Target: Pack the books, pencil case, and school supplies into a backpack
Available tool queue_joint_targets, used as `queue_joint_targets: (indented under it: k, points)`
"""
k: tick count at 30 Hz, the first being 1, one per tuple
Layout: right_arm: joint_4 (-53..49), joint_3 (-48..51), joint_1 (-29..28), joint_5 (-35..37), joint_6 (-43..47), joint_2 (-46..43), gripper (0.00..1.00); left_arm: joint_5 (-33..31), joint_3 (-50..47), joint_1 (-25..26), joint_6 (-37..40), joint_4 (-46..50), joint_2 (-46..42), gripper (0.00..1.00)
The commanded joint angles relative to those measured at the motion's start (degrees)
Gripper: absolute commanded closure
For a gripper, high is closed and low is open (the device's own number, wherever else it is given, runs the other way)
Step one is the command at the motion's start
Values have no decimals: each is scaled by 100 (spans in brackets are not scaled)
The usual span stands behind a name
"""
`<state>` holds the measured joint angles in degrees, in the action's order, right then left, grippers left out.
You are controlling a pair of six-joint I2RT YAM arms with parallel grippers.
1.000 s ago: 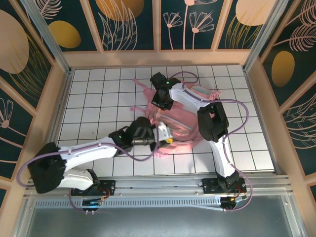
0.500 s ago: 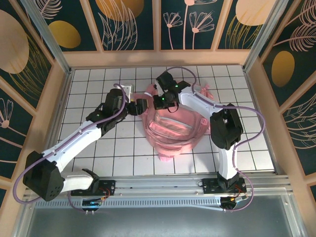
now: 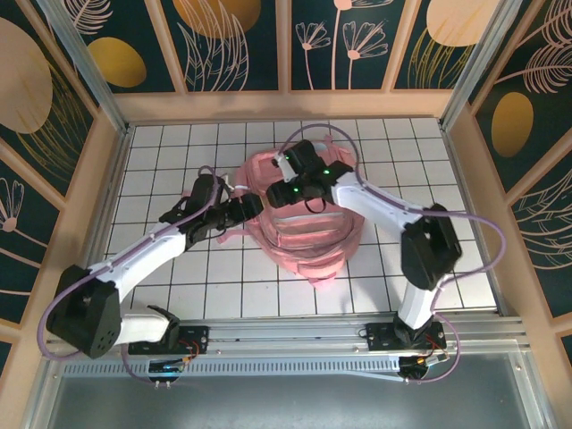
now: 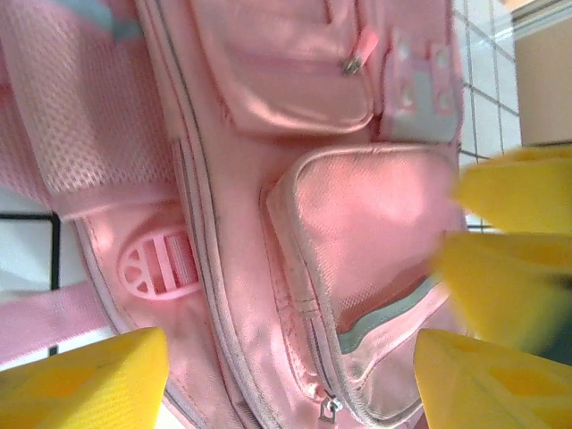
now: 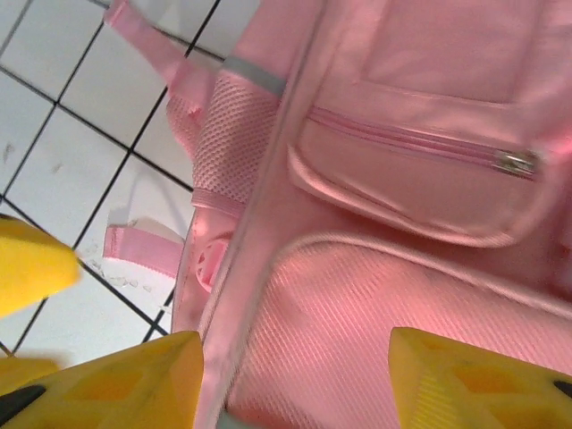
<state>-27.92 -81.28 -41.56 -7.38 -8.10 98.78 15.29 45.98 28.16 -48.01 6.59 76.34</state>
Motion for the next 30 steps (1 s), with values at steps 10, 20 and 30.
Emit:
queue_joint_targets:
  k: [10, 20, 30]
  points:
    - [305, 2076, -10, 864, -1492, -2293, 40, -321, 724, 542, -884, 246, 1171, 35]
    - [1408, 2914, -896, 1053, -2555, -2537, 41, -249, 1163, 848, -1329, 39, 1815, 64]
    - [667, 2717, -1382, 1828, -3151, -1986, 47, -113, 1049, 862, -1870, 54, 1560, 100]
